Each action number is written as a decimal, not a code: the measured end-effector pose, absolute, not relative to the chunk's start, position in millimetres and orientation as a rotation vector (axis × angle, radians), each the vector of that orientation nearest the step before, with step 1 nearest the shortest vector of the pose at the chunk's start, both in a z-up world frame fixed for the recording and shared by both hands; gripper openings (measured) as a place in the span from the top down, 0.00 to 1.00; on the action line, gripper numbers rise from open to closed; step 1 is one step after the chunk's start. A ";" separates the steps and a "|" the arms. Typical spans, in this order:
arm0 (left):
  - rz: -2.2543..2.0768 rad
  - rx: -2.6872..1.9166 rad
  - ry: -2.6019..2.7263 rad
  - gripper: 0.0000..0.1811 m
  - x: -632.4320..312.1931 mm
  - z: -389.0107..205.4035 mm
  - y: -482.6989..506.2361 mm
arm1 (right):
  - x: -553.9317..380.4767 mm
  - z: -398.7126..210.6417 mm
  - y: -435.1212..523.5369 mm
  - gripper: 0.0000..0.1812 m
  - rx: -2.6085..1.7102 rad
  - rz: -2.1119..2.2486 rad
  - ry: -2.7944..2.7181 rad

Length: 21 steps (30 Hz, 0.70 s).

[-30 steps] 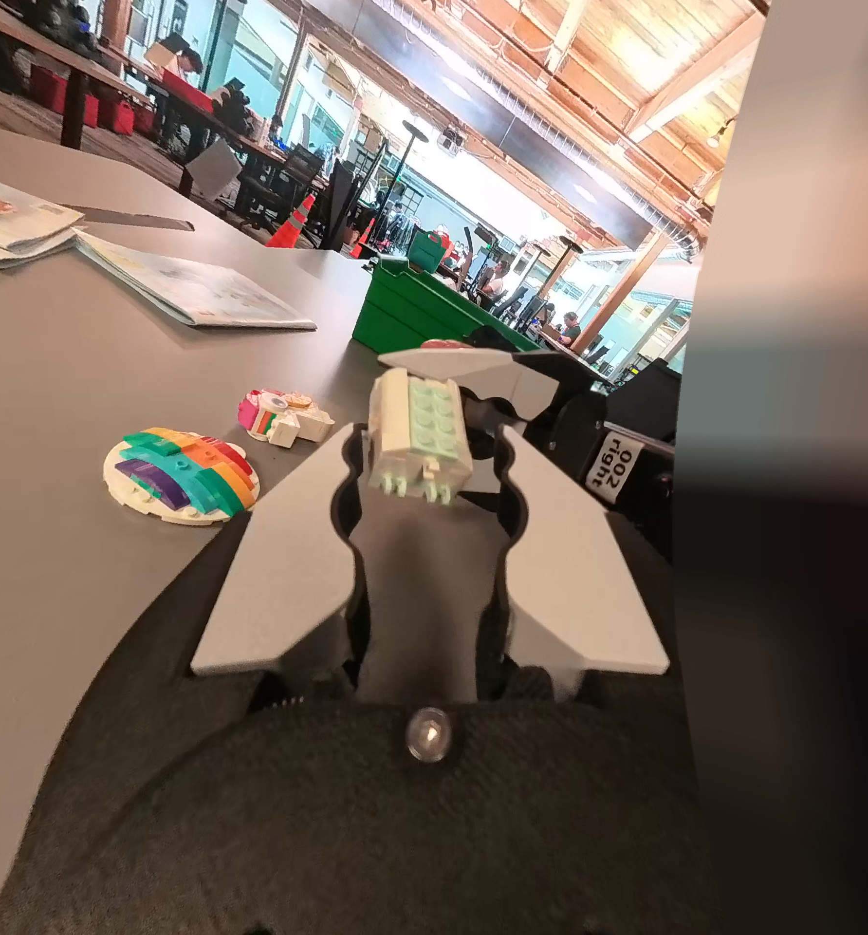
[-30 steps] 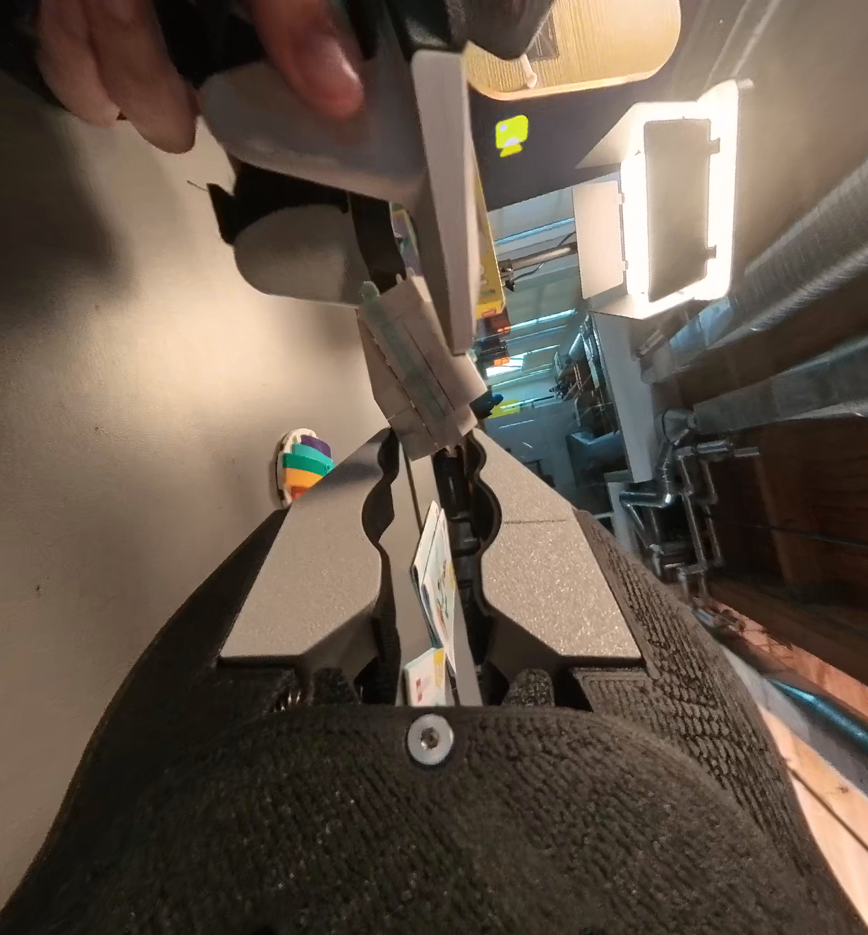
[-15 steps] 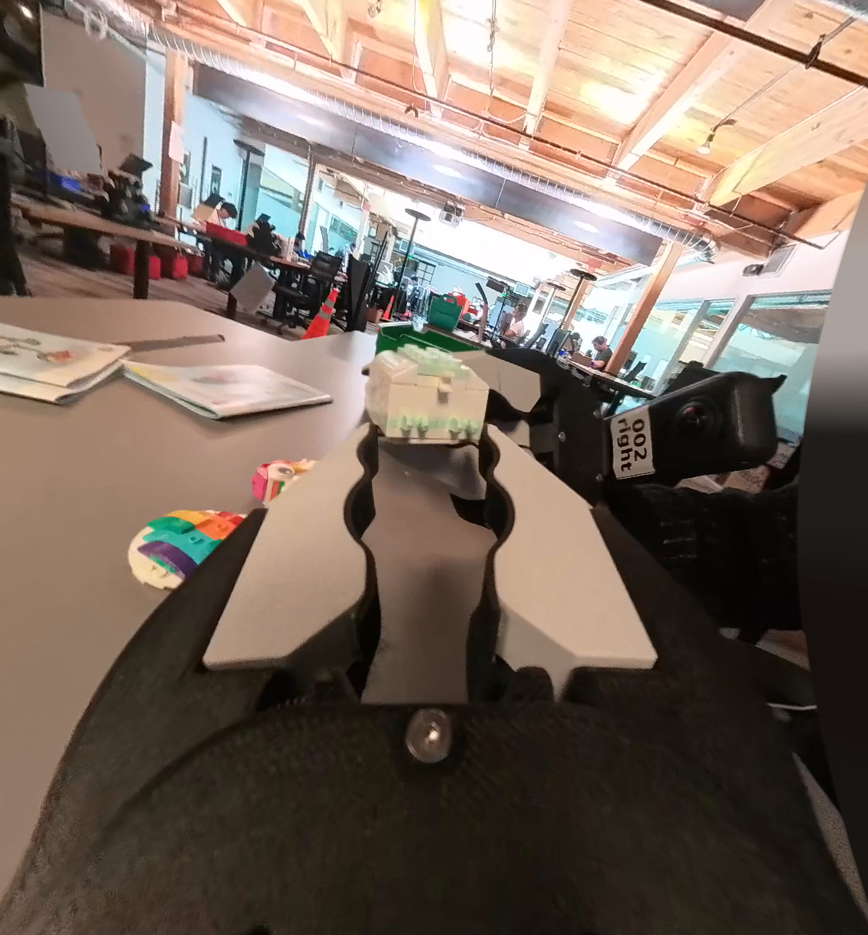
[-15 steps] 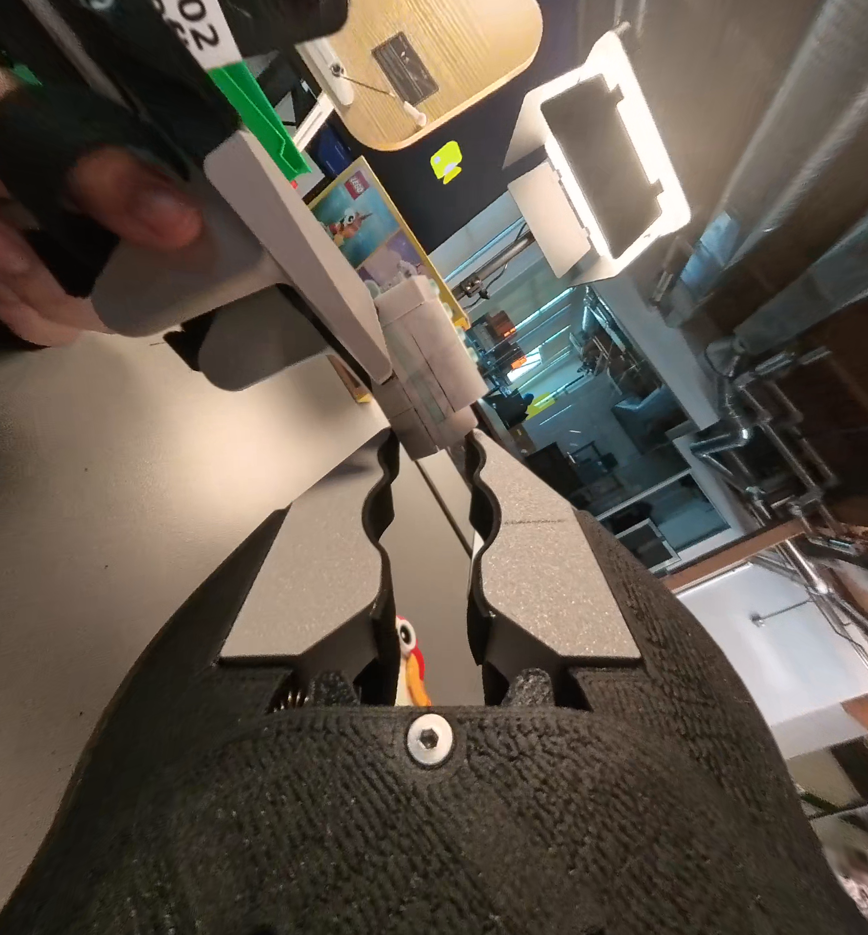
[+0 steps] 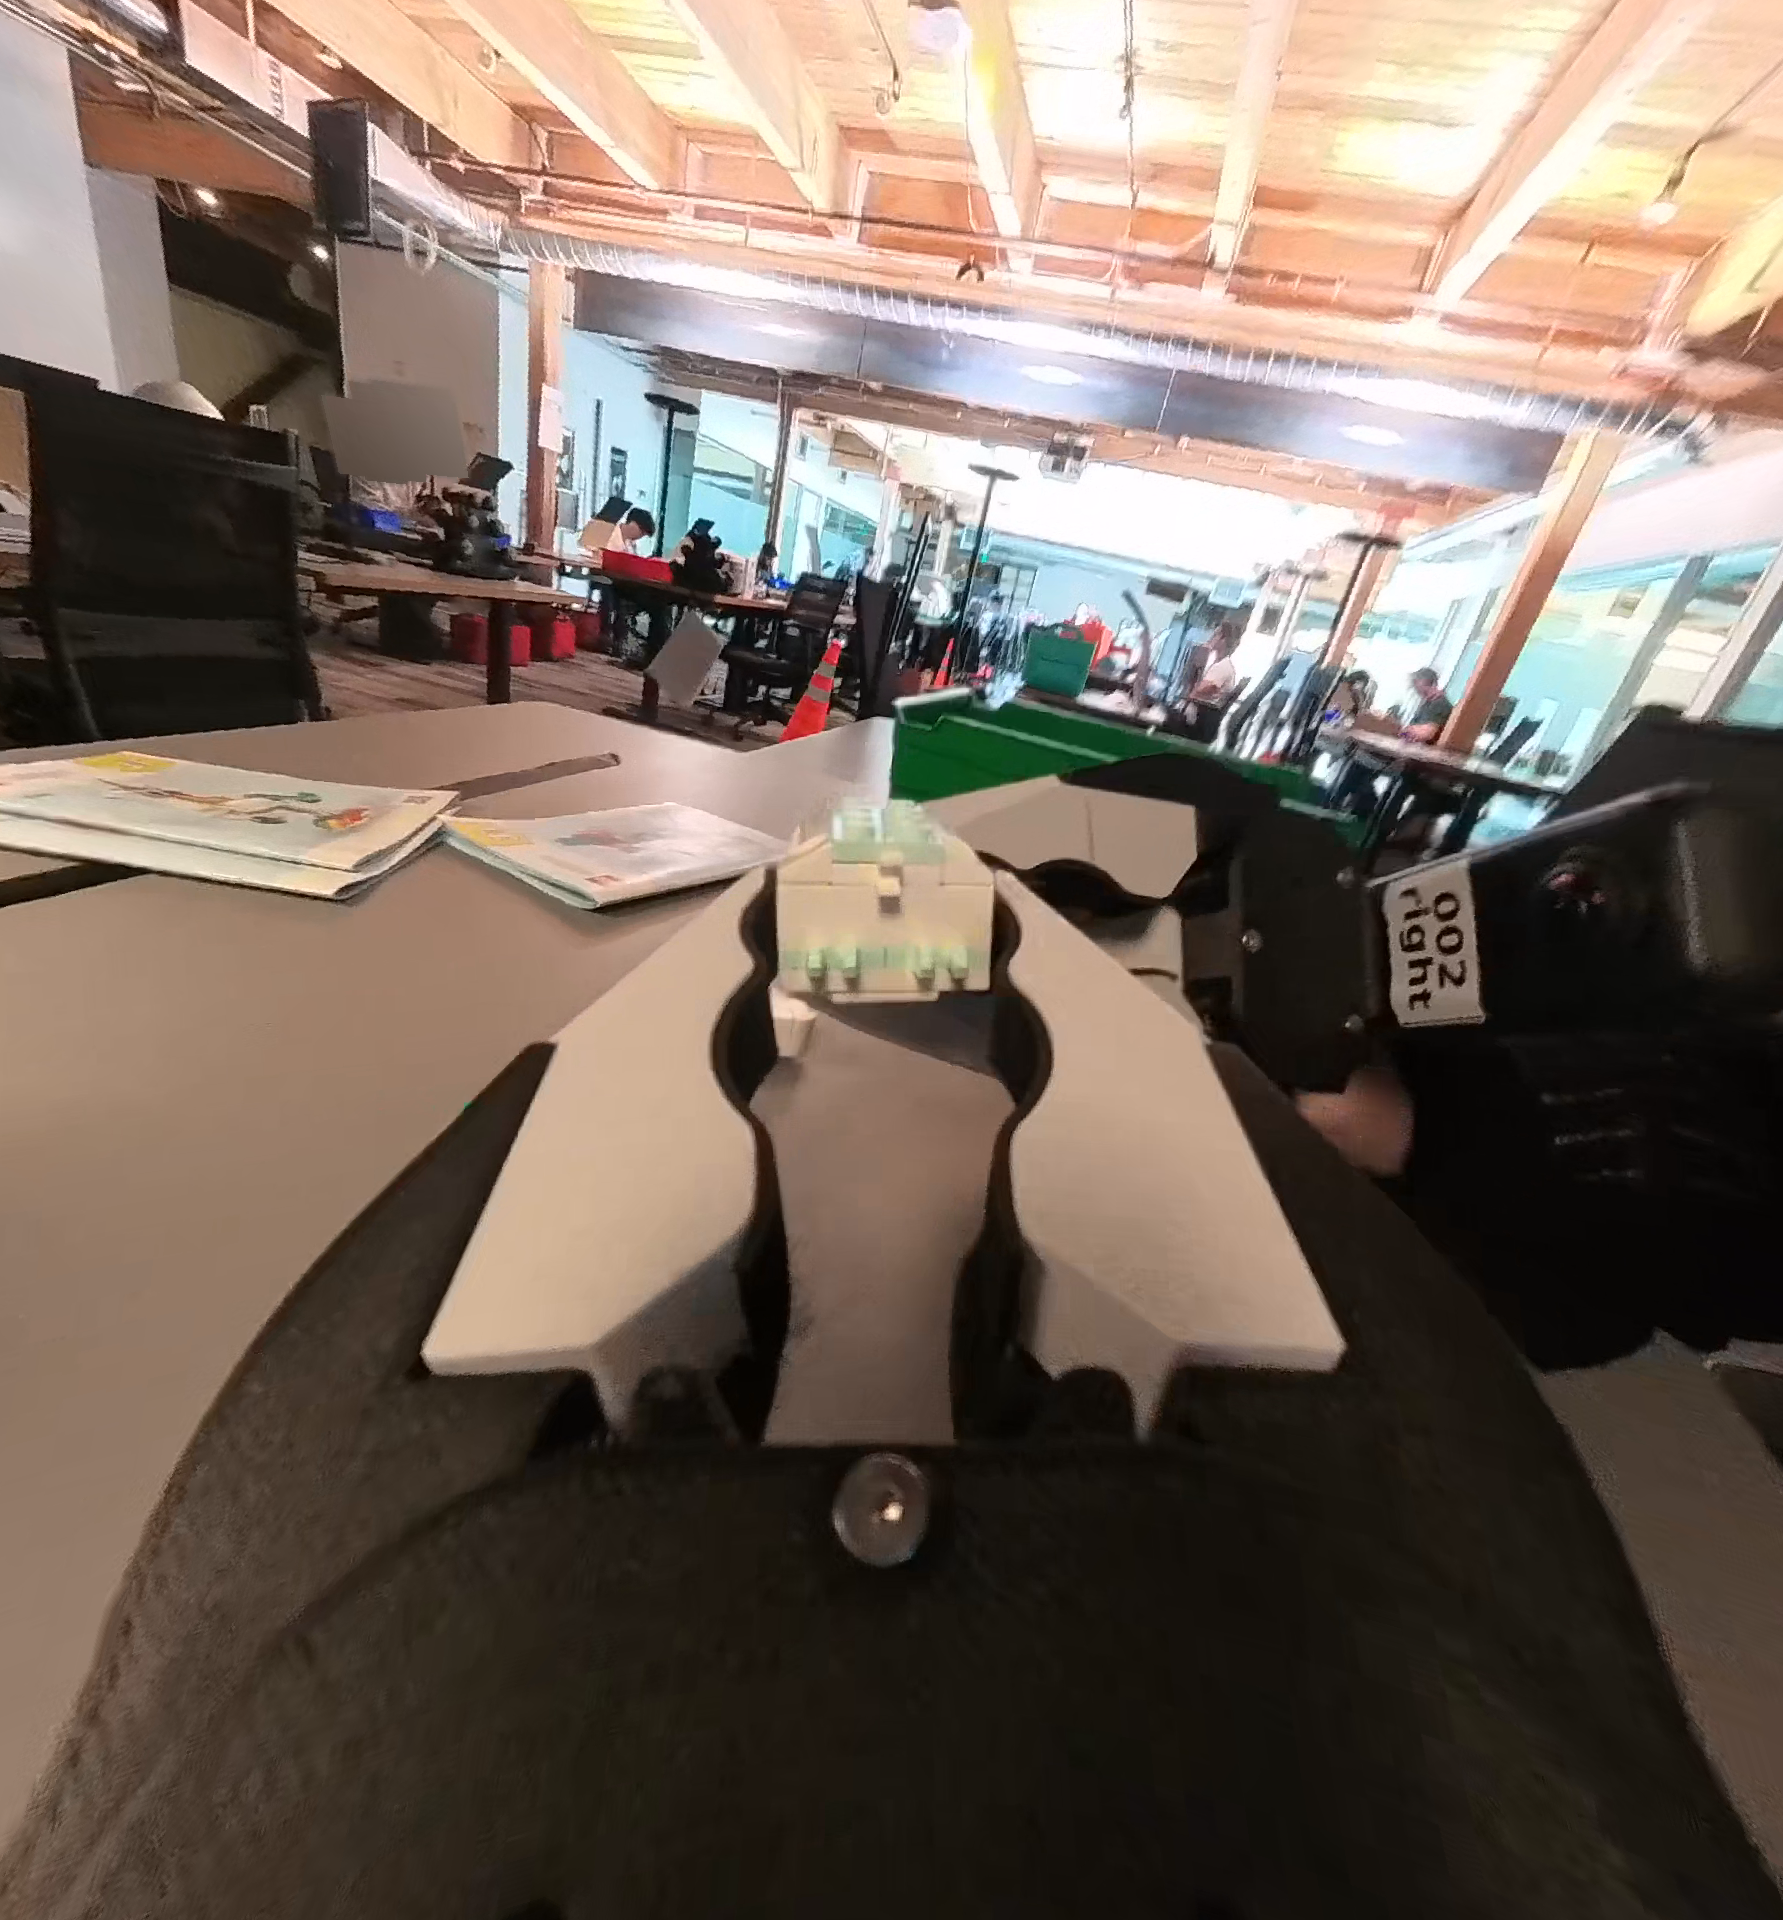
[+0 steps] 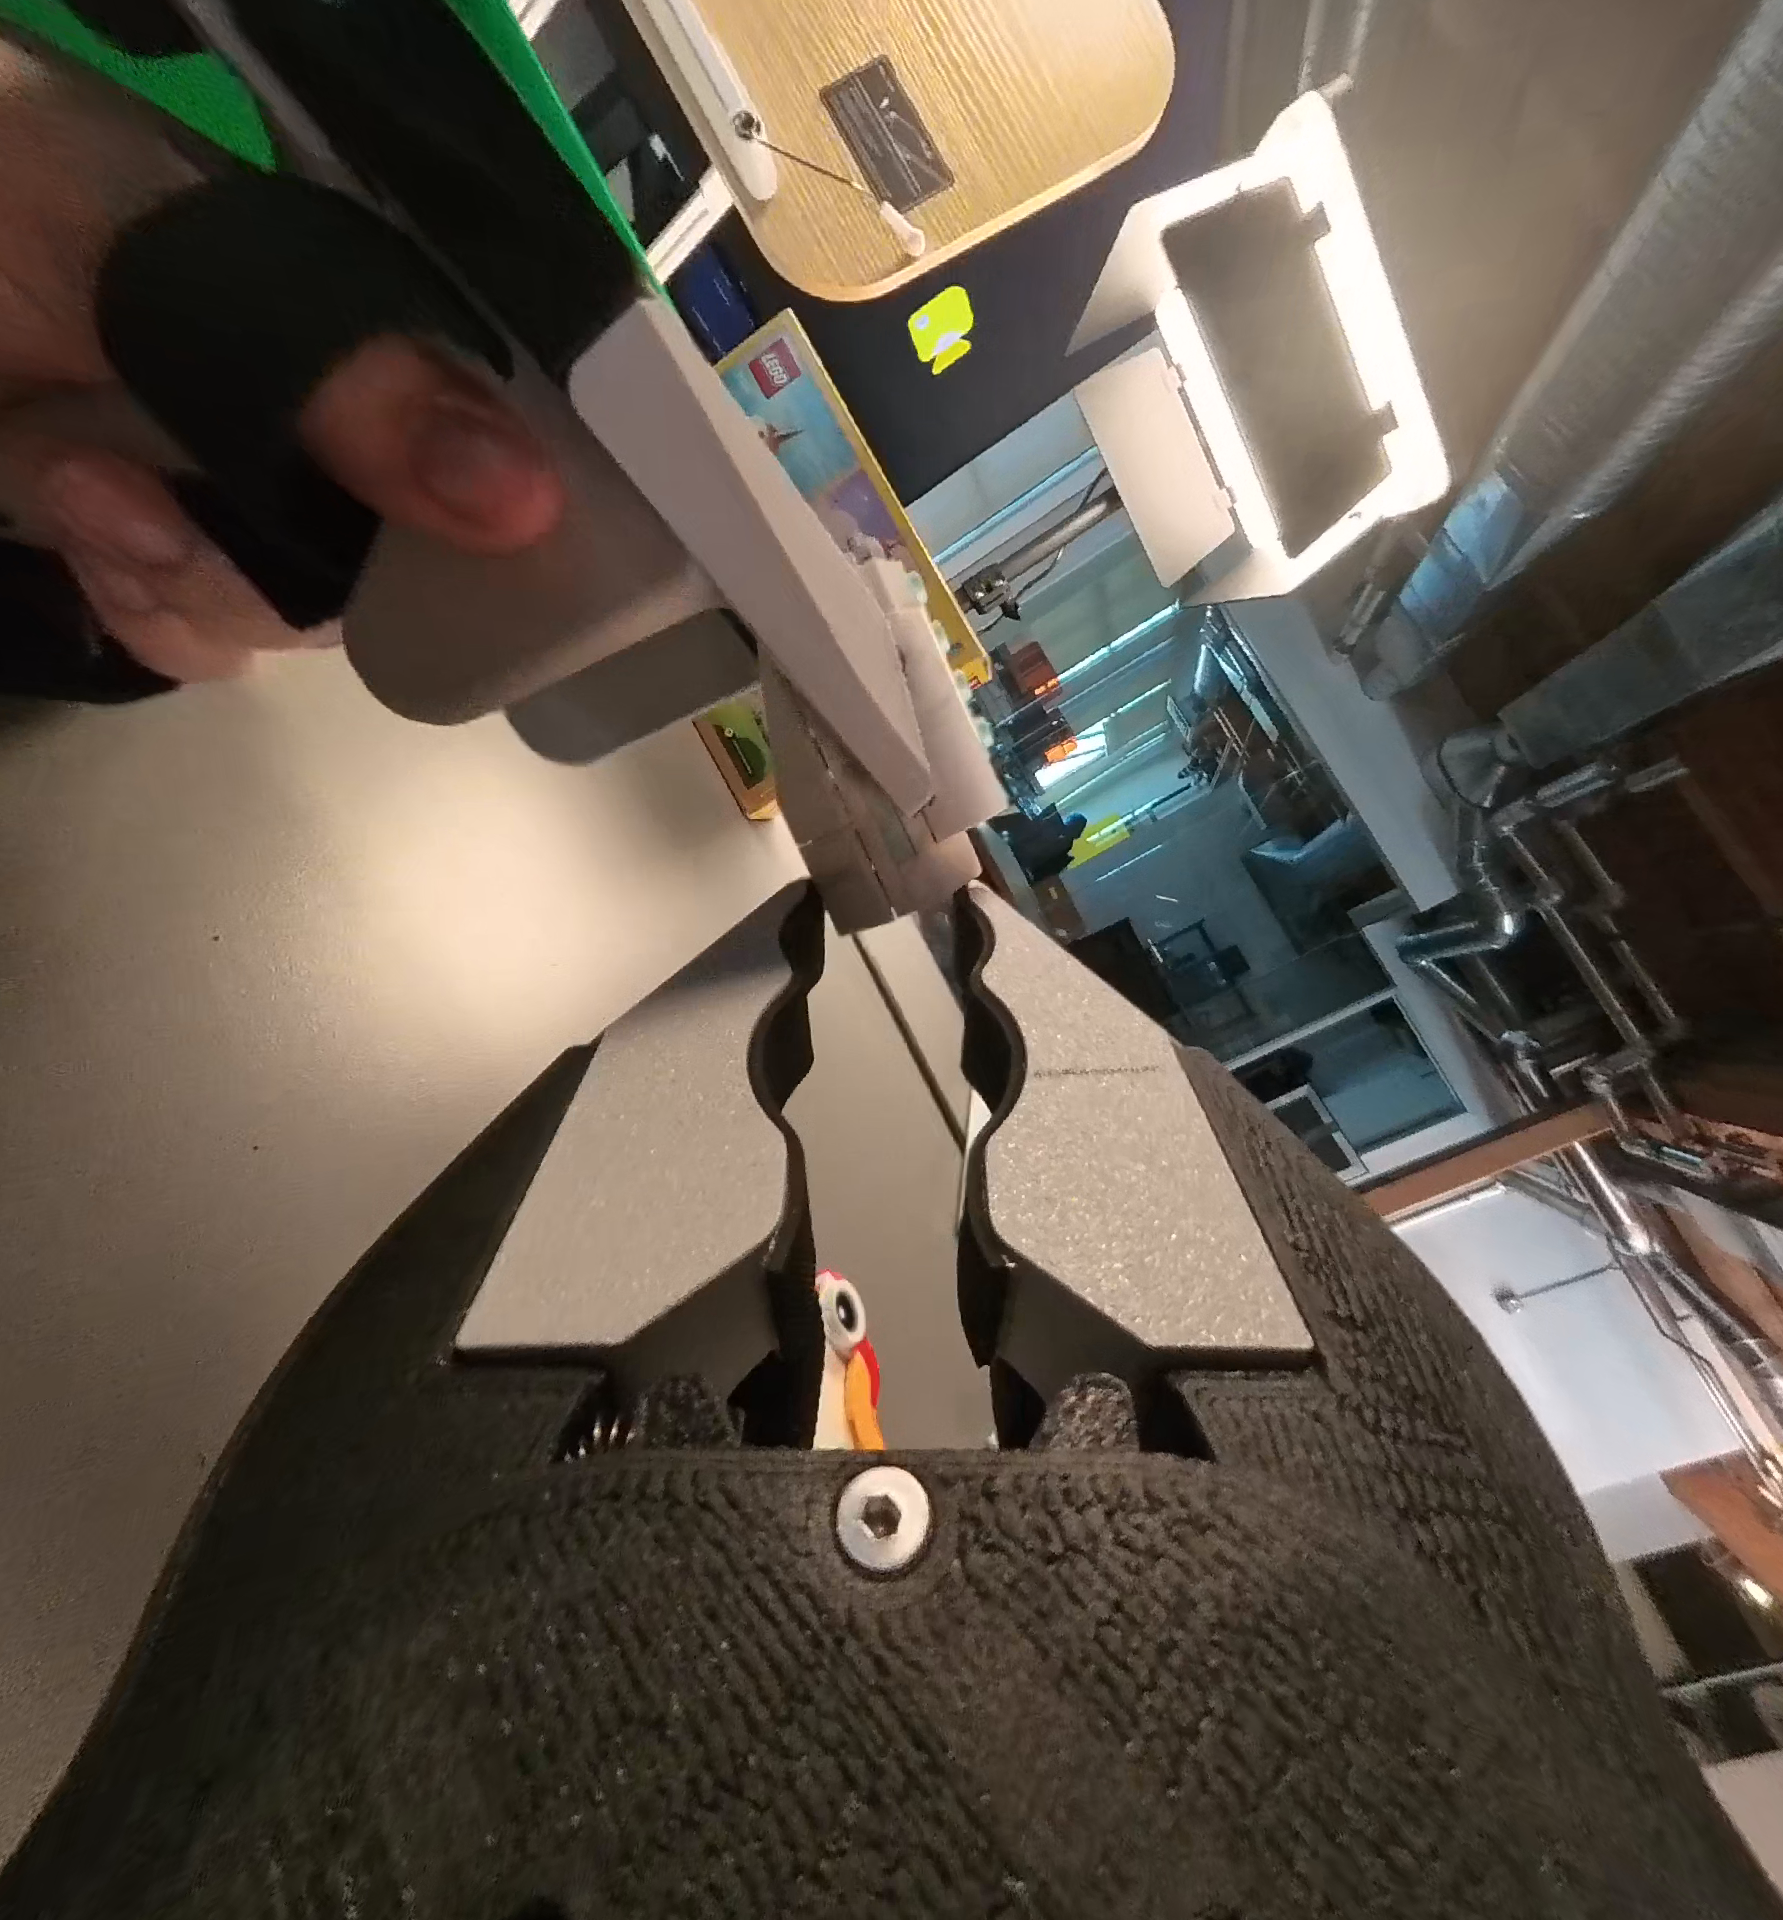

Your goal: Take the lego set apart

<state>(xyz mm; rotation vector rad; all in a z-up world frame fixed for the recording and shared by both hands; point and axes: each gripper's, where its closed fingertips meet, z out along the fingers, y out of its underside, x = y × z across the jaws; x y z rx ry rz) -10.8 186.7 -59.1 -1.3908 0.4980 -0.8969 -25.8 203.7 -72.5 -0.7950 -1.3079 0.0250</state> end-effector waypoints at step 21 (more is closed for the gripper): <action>0.378 -1.347 1.088 0.80 -16.0 -109.3 207.8 | -20.6 -96.8 190.0 0.79 -1.495 1.313 -1.221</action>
